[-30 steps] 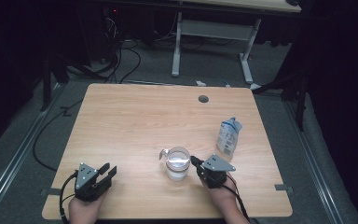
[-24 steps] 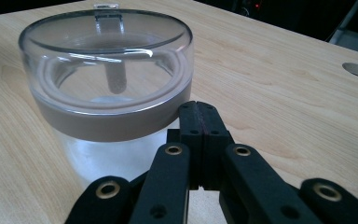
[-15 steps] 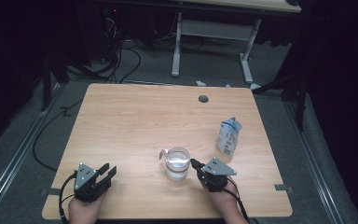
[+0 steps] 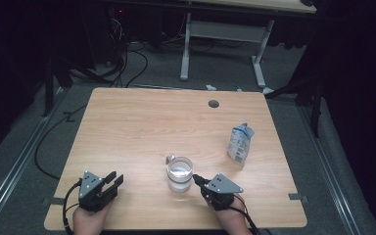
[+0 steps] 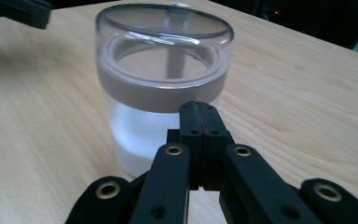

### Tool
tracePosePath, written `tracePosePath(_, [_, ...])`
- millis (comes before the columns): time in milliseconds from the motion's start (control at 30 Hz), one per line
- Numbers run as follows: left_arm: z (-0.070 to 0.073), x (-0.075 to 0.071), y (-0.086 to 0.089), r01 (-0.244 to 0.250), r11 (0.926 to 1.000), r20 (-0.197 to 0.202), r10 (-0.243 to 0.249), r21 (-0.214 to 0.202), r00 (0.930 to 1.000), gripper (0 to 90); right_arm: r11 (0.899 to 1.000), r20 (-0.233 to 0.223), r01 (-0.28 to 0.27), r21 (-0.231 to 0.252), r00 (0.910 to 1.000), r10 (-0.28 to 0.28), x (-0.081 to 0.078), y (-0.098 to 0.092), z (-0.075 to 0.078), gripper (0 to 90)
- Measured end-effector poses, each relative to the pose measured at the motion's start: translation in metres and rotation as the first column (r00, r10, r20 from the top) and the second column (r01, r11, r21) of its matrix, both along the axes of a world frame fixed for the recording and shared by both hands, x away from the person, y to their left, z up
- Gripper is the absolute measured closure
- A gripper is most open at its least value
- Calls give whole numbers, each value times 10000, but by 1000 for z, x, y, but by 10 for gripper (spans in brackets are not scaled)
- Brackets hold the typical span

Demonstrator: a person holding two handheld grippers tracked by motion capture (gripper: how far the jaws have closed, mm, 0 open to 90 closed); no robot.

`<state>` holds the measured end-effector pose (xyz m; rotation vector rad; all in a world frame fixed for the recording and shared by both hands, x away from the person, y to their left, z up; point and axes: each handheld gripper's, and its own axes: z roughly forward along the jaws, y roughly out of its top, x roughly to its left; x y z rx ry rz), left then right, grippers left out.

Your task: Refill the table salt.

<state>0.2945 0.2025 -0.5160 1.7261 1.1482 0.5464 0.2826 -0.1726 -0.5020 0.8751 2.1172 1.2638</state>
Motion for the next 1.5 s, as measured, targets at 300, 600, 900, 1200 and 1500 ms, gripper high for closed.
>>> tracePosePath(300, [0,0,2,-64,10000,12,64,-65,10000,656,9989,32,-464,-9,9989,464,-5,14,1,900])
tracePosePath(600, [-1,-1,4,-161,9998,-22,161,-94,9999,662,10000,-93,79,23,9999,-79,21,10,-3,900])
tracePosePath(900, [0,-2,5,-212,9997,-6,212,-113,9998,664,9998,91,-173,-15,9998,173,9,15,1,900])
tracePosePath(1200, [0,-2,6,-210,9997,-13,210,-139,9998,664,9984,154,-556,-67,9983,557,0,25,0,900])
tracePosePath(1500, [0,-2,6,-203,9997,-17,202,-142,9998,664,9979,191,-653,-50,9977,653,-2,26,1,900])
